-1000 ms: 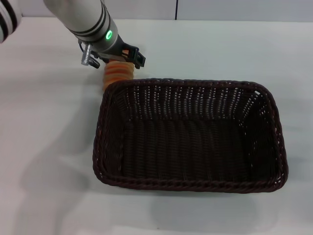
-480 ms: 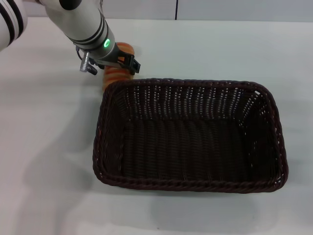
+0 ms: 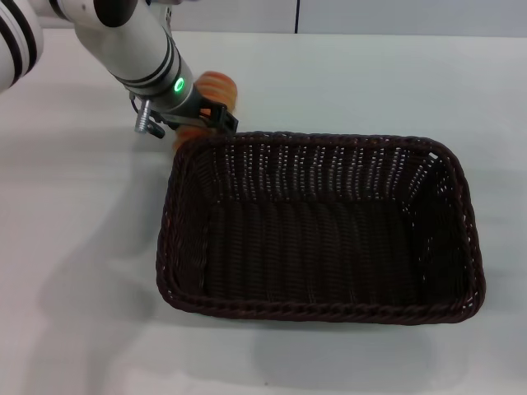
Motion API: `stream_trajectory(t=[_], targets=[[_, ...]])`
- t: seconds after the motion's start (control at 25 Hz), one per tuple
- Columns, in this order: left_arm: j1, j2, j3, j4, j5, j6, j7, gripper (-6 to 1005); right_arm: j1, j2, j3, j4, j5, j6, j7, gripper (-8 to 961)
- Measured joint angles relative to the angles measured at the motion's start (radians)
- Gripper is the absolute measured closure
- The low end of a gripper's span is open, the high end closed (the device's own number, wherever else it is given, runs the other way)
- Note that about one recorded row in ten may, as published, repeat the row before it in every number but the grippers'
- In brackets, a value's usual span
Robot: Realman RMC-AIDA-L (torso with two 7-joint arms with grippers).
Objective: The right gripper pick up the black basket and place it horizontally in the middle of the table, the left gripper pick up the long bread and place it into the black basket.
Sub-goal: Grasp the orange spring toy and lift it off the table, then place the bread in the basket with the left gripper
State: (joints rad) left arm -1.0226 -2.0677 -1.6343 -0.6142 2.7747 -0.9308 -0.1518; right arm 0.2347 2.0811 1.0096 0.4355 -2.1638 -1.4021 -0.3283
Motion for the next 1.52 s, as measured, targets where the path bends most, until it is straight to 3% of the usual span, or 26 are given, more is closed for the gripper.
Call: stream_trajectory(t=[0.12,0.32,0.6,0.8,0.84,0.96,1.08,1.12,1.16,1.32,1.52], targets=[[0.000,0.000,-0.004,0.003,-0.020,0.008,0.017,137,0.000,0.000,0.000,0.000,-0.003,0.000,0.000,242],[0.001,0.000,0.000,-0.001,-0.020,0.007,0.024,241,0.000,0.001,0.000,0.000,-0.004,-0.004,0.000,242],[0.013,0.001,-0.004,-0.031,-0.022,0.008,0.041,314,-0.003,0.000,0.002,-0.002,-0.004,-0.011,0.000,242],[0.111,0.005,-0.058,-0.226,-0.027,-0.004,0.087,335,0.010,-0.002,0.012,-0.027,-0.003,-0.011,0.000,242],[0.150,0.006,-0.097,-0.323,-0.035,-0.027,0.135,339,0.016,-0.002,0.014,-0.035,-0.001,-0.011,0.000,242],[0.175,0.007,-0.133,-0.402,-0.052,-0.070,0.206,354,0.028,-0.002,0.017,-0.051,0.000,-0.011,0.000,243],[0.206,0.008,-0.206,-0.527,-0.100,-0.174,0.352,373,0.048,-0.003,0.029,-0.075,0.002,-0.005,0.000,243],[0.228,0.009,-0.286,-0.618,-0.165,-0.274,0.472,379,0.057,-0.003,0.038,-0.085,0.002,-0.003,0.000,243],[0.228,0.009,-0.286,-0.618,-0.165,-0.274,0.472,385,0.057,-0.003,0.038,-0.085,0.002,-0.003,0.000,243],[0.284,0.011,-0.391,-0.766,-0.338,-0.488,0.699,447,0.068,-0.003,0.072,-0.096,0.005,-0.002,0.000,243],[0.337,0.011,-0.371,-0.885,-0.398,-0.630,0.820,489,0.080,-0.003,0.118,-0.112,0.005,-0.002,0.000,243]])
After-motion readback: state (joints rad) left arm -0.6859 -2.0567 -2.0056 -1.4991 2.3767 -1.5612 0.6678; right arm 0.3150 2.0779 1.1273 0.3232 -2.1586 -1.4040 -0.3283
